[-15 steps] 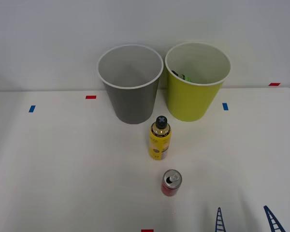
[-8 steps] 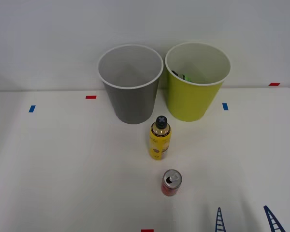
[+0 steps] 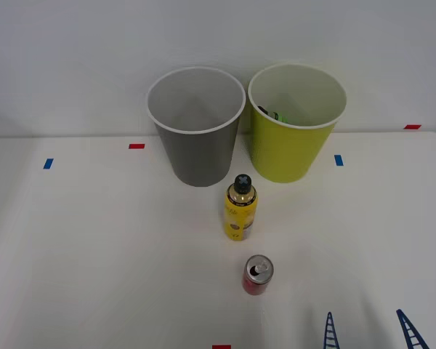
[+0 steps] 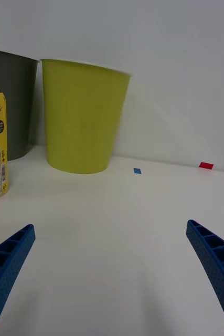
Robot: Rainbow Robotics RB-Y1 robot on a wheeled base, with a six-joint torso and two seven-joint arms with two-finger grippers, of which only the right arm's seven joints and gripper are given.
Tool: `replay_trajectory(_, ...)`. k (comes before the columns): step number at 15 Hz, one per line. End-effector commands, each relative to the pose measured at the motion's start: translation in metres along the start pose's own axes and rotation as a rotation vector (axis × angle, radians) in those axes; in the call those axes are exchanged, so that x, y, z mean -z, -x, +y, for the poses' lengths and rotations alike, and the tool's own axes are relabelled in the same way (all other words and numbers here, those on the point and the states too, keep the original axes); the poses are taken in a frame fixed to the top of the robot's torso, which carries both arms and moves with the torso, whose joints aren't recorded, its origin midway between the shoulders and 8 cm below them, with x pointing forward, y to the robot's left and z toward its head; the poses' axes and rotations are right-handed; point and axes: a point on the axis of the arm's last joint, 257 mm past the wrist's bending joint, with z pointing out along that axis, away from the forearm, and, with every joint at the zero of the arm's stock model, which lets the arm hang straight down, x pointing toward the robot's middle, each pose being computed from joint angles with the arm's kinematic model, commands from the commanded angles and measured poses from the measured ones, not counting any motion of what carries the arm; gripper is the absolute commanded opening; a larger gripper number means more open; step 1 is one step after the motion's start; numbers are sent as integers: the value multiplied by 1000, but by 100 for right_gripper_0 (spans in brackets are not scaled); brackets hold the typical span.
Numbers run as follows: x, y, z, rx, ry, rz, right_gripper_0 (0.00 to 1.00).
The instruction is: Put cans in the gray bin, plastic bottles in the light green bin
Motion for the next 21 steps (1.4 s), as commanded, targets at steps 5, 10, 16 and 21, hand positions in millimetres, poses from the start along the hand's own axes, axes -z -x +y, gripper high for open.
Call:
replay_trajectory(5,0,0,0,0,0,0,100)
replay_trajectory(10,0,0,0,0,0,0,100)
replay_trajectory(16,0,0,0,0,0,0,100)
replay_trajectory(21,0,0,0,0,0,0,100)
